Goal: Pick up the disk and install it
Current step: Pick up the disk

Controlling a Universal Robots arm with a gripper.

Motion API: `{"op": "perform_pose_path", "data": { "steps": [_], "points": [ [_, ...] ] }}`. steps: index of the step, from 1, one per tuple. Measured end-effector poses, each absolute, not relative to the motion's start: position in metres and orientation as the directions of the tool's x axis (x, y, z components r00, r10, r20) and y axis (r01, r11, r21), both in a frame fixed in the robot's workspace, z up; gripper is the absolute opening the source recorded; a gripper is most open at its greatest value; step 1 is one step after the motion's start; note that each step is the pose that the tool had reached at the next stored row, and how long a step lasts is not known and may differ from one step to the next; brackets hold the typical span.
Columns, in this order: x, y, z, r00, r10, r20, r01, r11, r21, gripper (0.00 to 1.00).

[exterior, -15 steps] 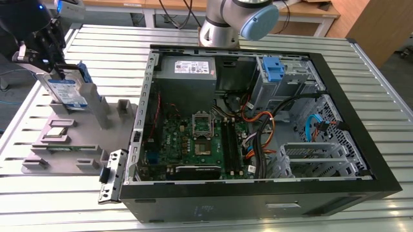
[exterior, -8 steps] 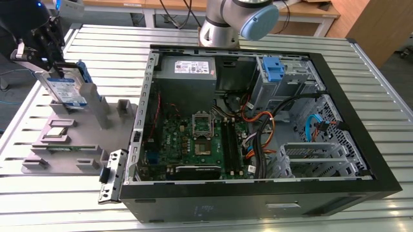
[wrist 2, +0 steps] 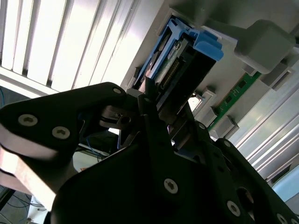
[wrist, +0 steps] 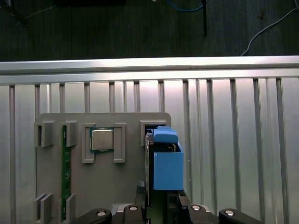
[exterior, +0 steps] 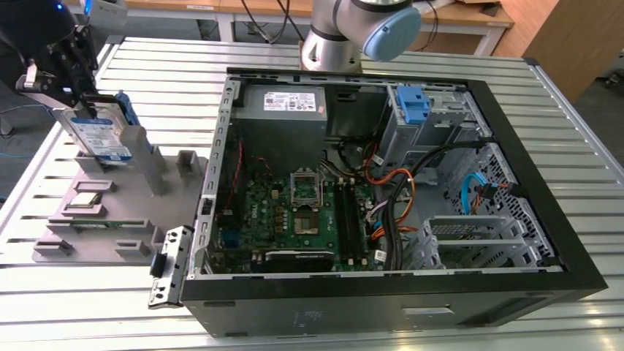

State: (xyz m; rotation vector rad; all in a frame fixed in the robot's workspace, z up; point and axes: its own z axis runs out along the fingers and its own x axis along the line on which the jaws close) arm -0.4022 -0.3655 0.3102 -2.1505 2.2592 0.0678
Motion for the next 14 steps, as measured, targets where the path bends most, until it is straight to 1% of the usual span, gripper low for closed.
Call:
{"op": "perform_pose_path", "data": {
  "steps": [9, 14],
  "points": [
    [-0.402, -0.366, 0.327, -0.050, -0.998, -0.046, -0.999, 0.049, 0.016, 0.35],
    [-0.402, -0.365, 0.329, -0.050, -0.998, -0.046, -0.999, 0.049, 0.016, 0.35]
  ]
}}
